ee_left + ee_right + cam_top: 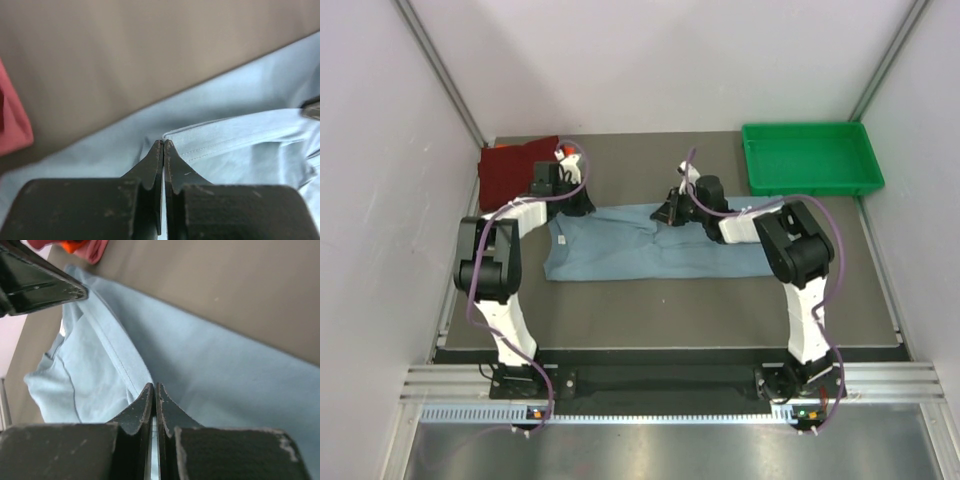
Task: Fold and stack the t-shirts
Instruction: Fold the tshirt
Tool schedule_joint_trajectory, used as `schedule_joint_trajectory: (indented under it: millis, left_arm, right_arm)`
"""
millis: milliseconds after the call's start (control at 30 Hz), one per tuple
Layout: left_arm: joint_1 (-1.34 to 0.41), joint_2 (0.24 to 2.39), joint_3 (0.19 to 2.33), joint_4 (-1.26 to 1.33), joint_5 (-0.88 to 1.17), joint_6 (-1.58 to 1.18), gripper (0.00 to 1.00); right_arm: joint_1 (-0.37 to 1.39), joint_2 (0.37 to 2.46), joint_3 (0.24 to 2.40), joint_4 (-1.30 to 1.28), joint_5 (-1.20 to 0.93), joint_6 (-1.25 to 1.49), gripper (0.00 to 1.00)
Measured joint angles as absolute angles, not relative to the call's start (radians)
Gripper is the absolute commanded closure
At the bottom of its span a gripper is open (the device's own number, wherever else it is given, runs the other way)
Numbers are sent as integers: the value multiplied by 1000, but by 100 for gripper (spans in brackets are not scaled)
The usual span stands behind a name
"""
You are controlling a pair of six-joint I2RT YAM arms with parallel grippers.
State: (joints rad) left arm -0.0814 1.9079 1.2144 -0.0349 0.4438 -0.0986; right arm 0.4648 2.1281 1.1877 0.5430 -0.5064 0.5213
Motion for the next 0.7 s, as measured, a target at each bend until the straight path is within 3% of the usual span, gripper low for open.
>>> schedule_joint_trajectory:
  millis: [167, 333, 433, 700]
  left_arm:
    - [-82, 1858, 1126, -35, 383, -96, 92]
    - [-84, 1755, 1038, -11, 259, -140, 78]
    - [-84, 1644, 952, 37, 160, -193, 71]
    - [-87, 1607, 968, 68, 139, -278, 73]
  right_arm:
    - [503, 2074, 1125, 527, -504, 480, 92]
    - [536, 2047, 1111, 487, -541, 410, 79]
    - [540, 2026, 1084, 467, -574, 383, 77]
    - [540, 2021, 1079, 464, -595, 388, 78]
